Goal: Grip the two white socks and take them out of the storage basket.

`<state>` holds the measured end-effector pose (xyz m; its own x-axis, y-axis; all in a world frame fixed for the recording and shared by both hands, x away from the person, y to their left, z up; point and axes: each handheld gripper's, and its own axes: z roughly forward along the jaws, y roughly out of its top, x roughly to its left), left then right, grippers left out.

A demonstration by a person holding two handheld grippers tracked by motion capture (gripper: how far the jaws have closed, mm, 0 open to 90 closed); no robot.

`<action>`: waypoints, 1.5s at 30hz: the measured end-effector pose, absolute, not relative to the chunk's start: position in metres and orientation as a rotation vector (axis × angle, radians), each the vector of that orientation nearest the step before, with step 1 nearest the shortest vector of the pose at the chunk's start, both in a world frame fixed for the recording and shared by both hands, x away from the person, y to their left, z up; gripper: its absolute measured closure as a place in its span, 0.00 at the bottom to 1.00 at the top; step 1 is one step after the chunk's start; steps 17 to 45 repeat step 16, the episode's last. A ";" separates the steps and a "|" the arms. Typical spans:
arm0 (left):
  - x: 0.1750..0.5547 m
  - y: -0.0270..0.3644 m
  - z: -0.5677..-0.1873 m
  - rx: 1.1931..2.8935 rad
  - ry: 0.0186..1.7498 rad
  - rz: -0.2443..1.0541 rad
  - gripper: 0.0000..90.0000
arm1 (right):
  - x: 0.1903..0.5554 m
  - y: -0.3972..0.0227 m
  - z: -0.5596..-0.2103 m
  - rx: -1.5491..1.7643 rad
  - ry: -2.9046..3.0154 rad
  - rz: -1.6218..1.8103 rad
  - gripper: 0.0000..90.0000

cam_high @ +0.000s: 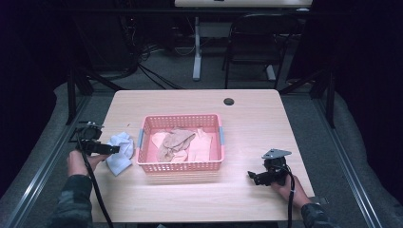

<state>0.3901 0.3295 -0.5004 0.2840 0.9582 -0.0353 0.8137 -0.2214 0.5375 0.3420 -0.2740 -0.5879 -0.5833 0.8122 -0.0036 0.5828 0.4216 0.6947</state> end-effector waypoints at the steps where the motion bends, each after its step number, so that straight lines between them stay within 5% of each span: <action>1: 0.383 0.330 -0.499 2.099 1.585 0.448 0.14 | 0.342 -0.274 -0.588 1.200 2.341 0.945 0.00; 6: 0.354 0.329 -0.500 2.092 1.567 0.473 0.00 | 0.342 -0.274 -0.588 1.200 2.341 0.944 0.00; 14: 0.316 0.332 -0.524 2.040 1.567 0.516 0.00 | 0.342 -0.274 -0.588 1.199 2.342 0.944 0.00; 45: 0.314 0.332 -0.526 2.036 1.550 0.524 0.00 | 0.342 -0.274 -0.588 1.199 2.343 0.944 0.00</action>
